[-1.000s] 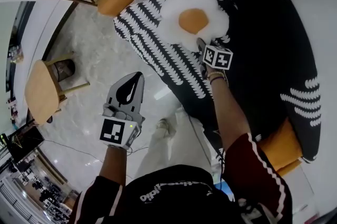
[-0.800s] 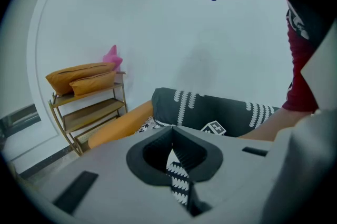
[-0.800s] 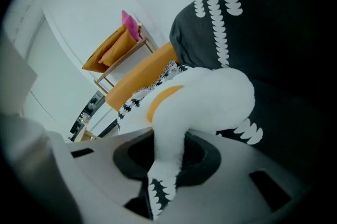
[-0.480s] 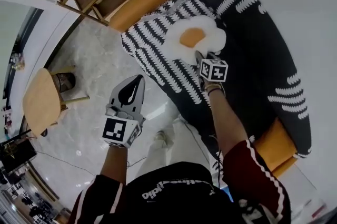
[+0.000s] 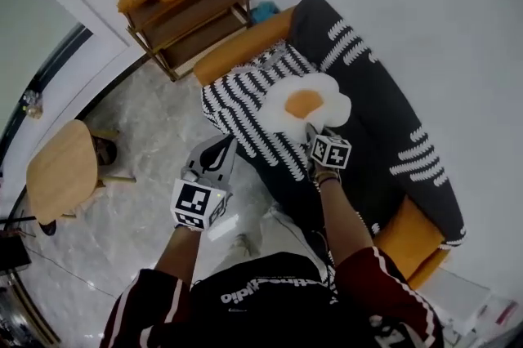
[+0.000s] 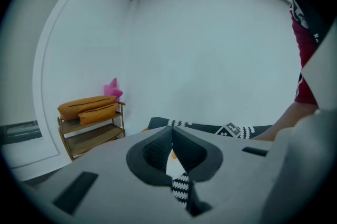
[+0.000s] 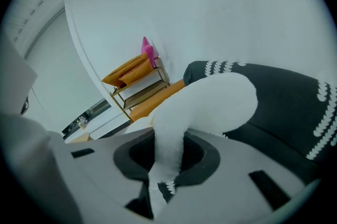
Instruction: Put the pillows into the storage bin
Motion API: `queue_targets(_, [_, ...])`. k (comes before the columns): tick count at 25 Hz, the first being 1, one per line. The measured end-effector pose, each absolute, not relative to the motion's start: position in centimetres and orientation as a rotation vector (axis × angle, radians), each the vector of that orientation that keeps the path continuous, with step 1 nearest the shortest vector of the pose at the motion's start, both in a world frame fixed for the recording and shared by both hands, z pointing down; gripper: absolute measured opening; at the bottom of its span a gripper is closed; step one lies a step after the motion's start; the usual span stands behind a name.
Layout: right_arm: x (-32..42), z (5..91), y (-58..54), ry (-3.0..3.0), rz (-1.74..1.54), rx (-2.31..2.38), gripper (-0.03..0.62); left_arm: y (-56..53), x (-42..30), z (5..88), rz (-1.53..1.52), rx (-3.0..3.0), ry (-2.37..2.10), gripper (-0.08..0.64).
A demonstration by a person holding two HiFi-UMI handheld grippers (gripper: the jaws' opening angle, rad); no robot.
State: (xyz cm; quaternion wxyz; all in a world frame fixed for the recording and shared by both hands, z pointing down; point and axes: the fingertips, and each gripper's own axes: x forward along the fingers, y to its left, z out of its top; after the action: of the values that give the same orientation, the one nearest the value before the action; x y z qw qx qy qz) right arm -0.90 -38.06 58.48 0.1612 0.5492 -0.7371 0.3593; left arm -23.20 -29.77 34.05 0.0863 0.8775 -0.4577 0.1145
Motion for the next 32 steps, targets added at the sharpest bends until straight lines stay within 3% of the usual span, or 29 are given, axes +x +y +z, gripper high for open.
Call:
queue_targets(22, [-10.6,35.1,-13.4,-2.319,0.820,1.731,0.074,-9.3,-34.5,22.6,0.061,2.735,-1.404,0.005])
queue_targets(32, [-8.8,28.4,-4.1,-2.375,0.678,1.831,0.077,-5.4,-30.9,20.7,-0.046,2.821,-1.231,0.005])
